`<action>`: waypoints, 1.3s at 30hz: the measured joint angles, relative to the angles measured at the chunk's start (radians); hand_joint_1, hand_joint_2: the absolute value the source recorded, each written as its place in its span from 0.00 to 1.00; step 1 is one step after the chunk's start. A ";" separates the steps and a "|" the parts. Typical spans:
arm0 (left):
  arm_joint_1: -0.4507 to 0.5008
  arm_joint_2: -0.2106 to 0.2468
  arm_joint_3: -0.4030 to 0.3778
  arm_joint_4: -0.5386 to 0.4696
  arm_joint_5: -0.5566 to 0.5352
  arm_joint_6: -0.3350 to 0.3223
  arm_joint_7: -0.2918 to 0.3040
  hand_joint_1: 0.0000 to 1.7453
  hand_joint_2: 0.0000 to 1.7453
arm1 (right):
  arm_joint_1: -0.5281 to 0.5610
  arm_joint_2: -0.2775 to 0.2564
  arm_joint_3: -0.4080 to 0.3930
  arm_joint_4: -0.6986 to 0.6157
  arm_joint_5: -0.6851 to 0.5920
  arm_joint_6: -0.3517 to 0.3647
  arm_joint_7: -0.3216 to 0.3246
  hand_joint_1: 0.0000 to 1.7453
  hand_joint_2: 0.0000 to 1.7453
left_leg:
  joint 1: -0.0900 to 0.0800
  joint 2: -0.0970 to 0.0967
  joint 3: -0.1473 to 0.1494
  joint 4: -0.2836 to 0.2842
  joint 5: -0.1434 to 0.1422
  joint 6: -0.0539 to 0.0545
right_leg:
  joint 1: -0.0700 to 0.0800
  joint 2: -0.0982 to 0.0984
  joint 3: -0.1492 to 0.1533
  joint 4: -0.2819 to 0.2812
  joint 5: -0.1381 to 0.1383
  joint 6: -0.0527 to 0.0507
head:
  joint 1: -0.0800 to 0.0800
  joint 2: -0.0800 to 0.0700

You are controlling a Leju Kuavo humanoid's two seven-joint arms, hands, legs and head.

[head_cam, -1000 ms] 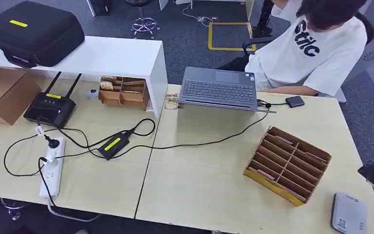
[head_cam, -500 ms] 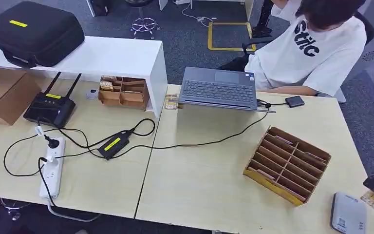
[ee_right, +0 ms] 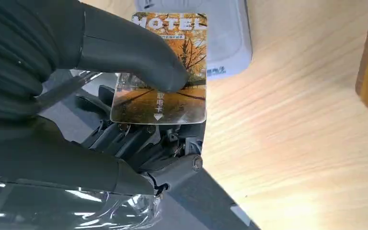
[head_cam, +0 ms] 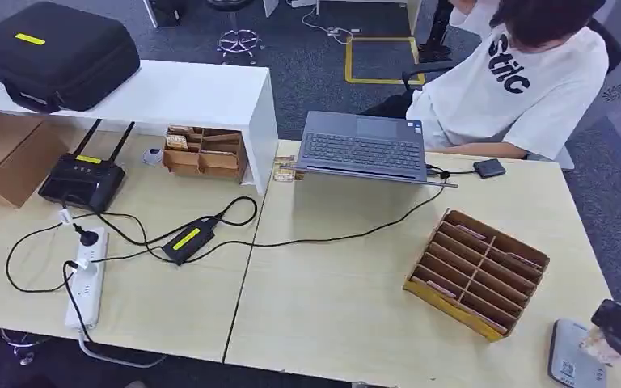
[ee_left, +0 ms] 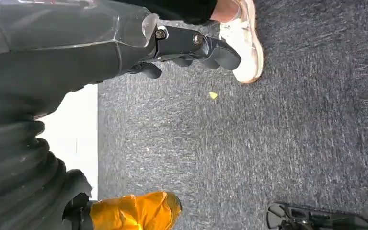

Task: Pass the card to the sensor for recognition and then transmit it.

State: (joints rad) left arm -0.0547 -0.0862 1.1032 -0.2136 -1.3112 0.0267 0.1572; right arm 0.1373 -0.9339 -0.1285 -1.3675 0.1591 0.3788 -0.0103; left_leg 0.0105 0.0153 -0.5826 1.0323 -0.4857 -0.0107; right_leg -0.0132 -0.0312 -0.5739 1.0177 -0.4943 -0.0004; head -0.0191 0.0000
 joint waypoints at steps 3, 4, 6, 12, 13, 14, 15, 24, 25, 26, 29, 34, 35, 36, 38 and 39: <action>-0.001 0.000 0.000 0.000 -0.015 -0.003 -0.004 0.00 1.00 | -0.070 -0.003 0.076 0.076 0.021 0.017 0.016 1.00 1.00 | 0.000 0.001 0.001 0.000 0.000 0.000 | 0.000 0.001 0.000 0.000 0.000 0.000 | 0.000 0.000; -0.001 0.000 -0.002 0.000 -0.020 -0.004 -0.005 0.00 1.00 | -0.101 -0.003 0.110 0.110 0.027 0.022 0.018 1.00 1.00 | 0.000 0.001 0.001 0.000 0.000 0.000 | 0.000 0.001 0.000 0.000 0.000 0.000 | 0.000 0.000; -0.002 0.001 -0.003 0.000 -0.027 -0.005 -0.005 0.00 1.00 | -0.146 -0.004 0.168 0.164 0.036 0.026 0.007 1.00 1.00 | 0.000 0.002 0.001 0.000 0.000 0.000 | 0.000 0.001 0.001 0.000 0.000 0.000 | 0.000 0.000; -0.002 0.005 -0.007 0.000 -0.036 -0.009 -0.005 0.00 1.00 | -0.240 -0.003 0.288 0.278 0.044 0.021 -0.015 1.00 1.00 | 0.000 0.002 0.002 0.000 0.000 0.000 | 0.000 0.001 0.001 0.000 0.001 0.000 | 0.000 0.000; -0.003 0.006 -0.008 0.000 -0.036 -0.009 -0.005 0.00 1.00 | -0.248 -0.004 0.295 0.285 0.045 0.017 -0.018 1.00 1.00 | 0.000 0.002 0.002 0.000 0.000 0.000 | 0.000 0.002 0.001 0.000 0.001 0.000 | 0.000 0.000; -0.003 0.005 -0.010 0.000 -0.036 -0.009 -0.005 0.00 1.00 | -0.258 -0.003 0.306 0.296 0.045 0.009 -0.026 1.00 1.00 | 0.000 0.002 0.002 0.000 0.000 0.000 | 0.000 0.002 0.001 0.000 0.001 0.000 | 0.000 0.000; -0.003 0.006 -0.010 0.000 -0.035 -0.009 -0.005 0.00 1.00 | -0.260 -0.003 0.314 0.301 0.040 -0.003 -0.040 1.00 1.00 | 0.000 0.002 0.002 0.000 0.000 0.000 | 0.000 0.001 0.001 0.000 0.001 0.000 | 0.000 0.000; -0.001 0.006 -0.010 0.000 -0.005 -0.004 -0.005 0.00 1.00 | -0.190 -0.004 0.268 0.175 0.013 -0.171 -0.105 1.00 1.00 | 0.000 0.001 0.001 0.000 0.000 0.000 | 0.000 0.000 0.002 0.000 0.001 0.000 | 0.000 0.000; 0.000 0.006 -0.009 0.000 -0.001 -0.003 -0.005 0.00 1.00 | -0.165 0.000 0.241 0.133 0.033 -0.198 -0.105 1.00 1.00 | 0.000 0.000 0.001 0.000 0.000 0.000 | 0.000 0.000 0.001 0.000 0.001 0.000 | 0.000 0.000; 0.000 0.005 -0.008 0.000 0.002 -0.002 -0.005 0.00 1.00 | -0.144 0.006 0.214 0.095 0.056 -0.226 -0.107 1.00 1.00 | 0.000 0.000 0.001 0.000 0.000 0.000 | 0.000 0.000 0.001 0.000 0.001 0.000 | 0.000 0.000; 0.000 0.003 -0.005 0.000 0.006 0.001 -0.005 0.00 1.00 | -0.104 0.052 0.126 -0.015 0.117 -0.306 -0.144 1.00 1.00 | 0.001 0.001 0.001 0.000 0.000 0.000 | 0.001 0.000 0.001 0.000 0.000 0.000 | 0.000 0.000; 0.000 -0.004 -0.002 0.000 -0.004 0.005 -0.004 0.00 1.00 | -0.088 0.183 0.019 -0.213 0.222 -0.456 -0.213 1.00 1.00 | 0.001 0.002 0.001 -0.001 0.000 0.000 | 0.001 0.001 0.000 0.001 0.000 0.000 | 0.000 0.000; -0.001 -0.005 -0.002 0.000 -0.009 0.005 -0.003 0.00 1.00 | -0.104 0.207 0.014 -0.244 0.243 -0.479 -0.212 1.00 1.00 | 0.001 0.003 0.001 -0.001 0.000 0.000 | 0.001 0.002 0.000 0.002 0.000 0.000 | 0.000 0.000; -0.002 -0.006 -0.002 0.000 -0.014 0.005 -0.002 0.00 1.00 | -0.120 0.222 0.015 -0.263 0.259 -0.490 -0.204 1.00 1.00 | 0.000 0.004 0.001 -0.001 0.000 0.000 | 0.001 0.003 0.000 0.002 0.000 0.000 | 0.000 0.000; -0.004 -0.007 -0.002 0.000 -0.023 0.005 0.003 0.00 1.00 | -0.179 0.252 0.023 -0.291 0.305 -0.507 -0.182 1.00 1.00 | 0.001 0.004 0.001 -0.001 0.001 -0.001 | 0.001 0.003 0.000 0.002 0.001 -0.001 | 0.000 0.000; -0.004 -0.007 -0.002 0.000 -0.030 0.004 0.004 0.00 1.00 | -0.218 0.266 0.031 -0.294 0.323 -0.515 -0.169 1.00 1.00 | 0.000 0.006 0.001 -0.001 0.001 -0.001 | 0.000 0.005 0.000 0.002 0.002 -0.002 | 0.000 0.000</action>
State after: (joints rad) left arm -0.0589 -0.0931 1.1017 -0.2136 -1.3409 0.0305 0.1610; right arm -0.0806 -0.6683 -0.0976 -1.6617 0.4823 -0.1366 -0.1789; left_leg 0.0109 0.0210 -0.5813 1.0314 -0.4848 -0.0118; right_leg -0.0128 -0.0262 -0.5736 1.0199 -0.4925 -0.0019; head -0.0191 -0.0004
